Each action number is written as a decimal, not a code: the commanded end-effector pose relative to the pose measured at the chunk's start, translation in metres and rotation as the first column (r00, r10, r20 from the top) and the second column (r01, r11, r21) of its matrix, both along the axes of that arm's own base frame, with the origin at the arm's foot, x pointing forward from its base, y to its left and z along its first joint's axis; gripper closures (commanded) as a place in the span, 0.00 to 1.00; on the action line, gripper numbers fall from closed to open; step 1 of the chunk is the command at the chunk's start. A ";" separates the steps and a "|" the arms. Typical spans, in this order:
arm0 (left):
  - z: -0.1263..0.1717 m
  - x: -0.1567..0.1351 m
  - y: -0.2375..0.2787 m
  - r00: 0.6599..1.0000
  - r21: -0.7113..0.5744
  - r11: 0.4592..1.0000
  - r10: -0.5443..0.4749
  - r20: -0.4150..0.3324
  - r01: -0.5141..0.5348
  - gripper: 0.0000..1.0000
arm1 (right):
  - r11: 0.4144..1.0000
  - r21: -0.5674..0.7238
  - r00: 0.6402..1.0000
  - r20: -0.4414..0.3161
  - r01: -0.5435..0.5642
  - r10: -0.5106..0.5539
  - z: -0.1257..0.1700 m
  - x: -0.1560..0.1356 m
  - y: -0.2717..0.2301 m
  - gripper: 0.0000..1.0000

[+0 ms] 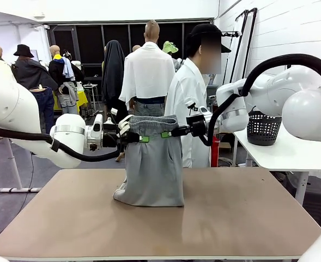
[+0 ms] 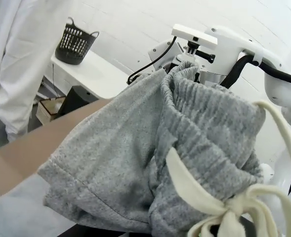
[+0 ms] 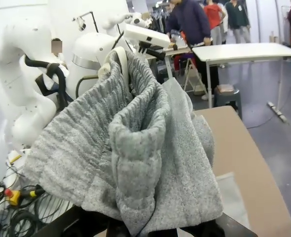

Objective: Fold the training pants.
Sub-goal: Fold the Training pants in half.

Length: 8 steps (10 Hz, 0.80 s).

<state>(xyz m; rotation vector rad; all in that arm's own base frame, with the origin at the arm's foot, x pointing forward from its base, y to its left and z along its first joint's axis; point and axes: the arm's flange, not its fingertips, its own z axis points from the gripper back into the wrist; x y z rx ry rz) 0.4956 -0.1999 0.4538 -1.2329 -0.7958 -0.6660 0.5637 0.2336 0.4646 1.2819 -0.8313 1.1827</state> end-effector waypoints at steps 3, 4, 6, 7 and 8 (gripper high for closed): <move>-0.025 -0.045 0.017 0.972 -0.022 0.999 0.019 -0.234 -0.025 1.00 | 0.999 0.041 0.988 -0.154 0.031 -0.024 -0.039 -0.019 -0.006 1.00; -0.031 -0.057 0.021 0.956 -0.037 0.999 0.002 -0.293 -0.014 1.00 | 0.999 0.035 0.980 -0.200 0.029 -0.021 -0.052 -0.025 -0.006 1.00; -0.049 -0.076 0.025 0.920 -0.051 0.999 -0.018 -0.392 -0.002 1.00 | 0.999 0.029 0.964 -0.265 0.034 -0.025 -0.075 -0.035 -0.005 1.00; -0.059 -0.083 0.027 0.898 -0.052 0.999 -0.030 -0.438 0.008 1.00 | 0.999 0.025 0.952 -0.304 0.034 -0.025 -0.088 -0.039 -0.005 1.00; -0.071 -0.087 0.032 0.867 -0.049 0.998 -0.053 -0.495 0.033 1.00 | 0.999 0.027 0.941 -0.339 0.035 -0.024 -0.098 -0.042 -0.006 1.00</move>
